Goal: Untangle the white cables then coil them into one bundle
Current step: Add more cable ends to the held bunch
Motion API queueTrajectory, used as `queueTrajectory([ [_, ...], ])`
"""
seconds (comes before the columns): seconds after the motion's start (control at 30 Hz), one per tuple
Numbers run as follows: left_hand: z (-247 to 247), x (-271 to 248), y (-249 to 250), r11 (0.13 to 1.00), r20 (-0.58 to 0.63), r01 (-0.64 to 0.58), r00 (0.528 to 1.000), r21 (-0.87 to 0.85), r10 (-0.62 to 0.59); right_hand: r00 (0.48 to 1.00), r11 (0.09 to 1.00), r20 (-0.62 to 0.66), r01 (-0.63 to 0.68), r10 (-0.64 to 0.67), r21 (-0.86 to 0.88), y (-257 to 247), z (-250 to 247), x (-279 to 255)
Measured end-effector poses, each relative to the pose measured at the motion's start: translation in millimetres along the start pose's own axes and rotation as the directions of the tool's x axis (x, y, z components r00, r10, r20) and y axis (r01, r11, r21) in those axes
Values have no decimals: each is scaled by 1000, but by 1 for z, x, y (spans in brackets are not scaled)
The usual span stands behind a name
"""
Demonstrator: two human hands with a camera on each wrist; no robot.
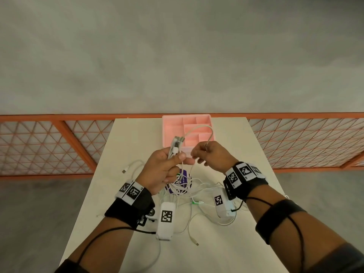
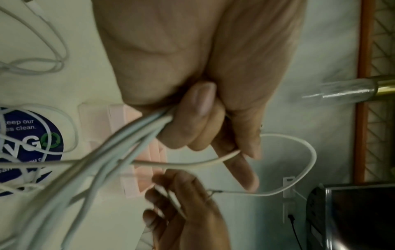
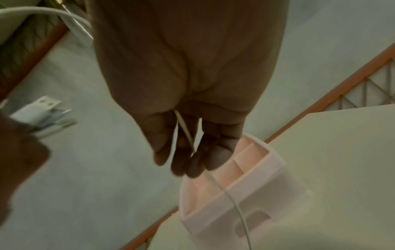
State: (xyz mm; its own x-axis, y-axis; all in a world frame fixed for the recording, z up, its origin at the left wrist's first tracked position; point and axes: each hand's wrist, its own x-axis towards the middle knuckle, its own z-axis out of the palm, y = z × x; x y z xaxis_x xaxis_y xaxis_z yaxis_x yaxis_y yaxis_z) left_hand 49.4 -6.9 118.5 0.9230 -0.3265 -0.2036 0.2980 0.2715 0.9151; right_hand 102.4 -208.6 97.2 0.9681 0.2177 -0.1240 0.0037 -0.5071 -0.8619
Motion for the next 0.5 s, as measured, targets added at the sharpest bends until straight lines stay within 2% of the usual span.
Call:
queueTrajectory([
  [0.1,-21,-1,6,992,-145,-95,986,-89,81,986,984,-130,-118,100,-134,32,-13,-1],
  [0.2,-42,-3,10,973,-305,-182,943,-144,131,942,926,-263,-278,210,-255,73,-32,-15],
  [0.37,-50,-2,-3,964,-390,-190,915,-187,104,920,866,-271,-365,282,-340,114,-44,-39],
  [0.43,-52,-1,-8,967,-414,-177,906,-185,87,882,865,-338,-424,328,-267,123,-52,-44],
  [0.5,-55,-1,-14,976,-427,-157,901,-148,80,817,892,-407,-451,408,-11,119,-61,-49],
])
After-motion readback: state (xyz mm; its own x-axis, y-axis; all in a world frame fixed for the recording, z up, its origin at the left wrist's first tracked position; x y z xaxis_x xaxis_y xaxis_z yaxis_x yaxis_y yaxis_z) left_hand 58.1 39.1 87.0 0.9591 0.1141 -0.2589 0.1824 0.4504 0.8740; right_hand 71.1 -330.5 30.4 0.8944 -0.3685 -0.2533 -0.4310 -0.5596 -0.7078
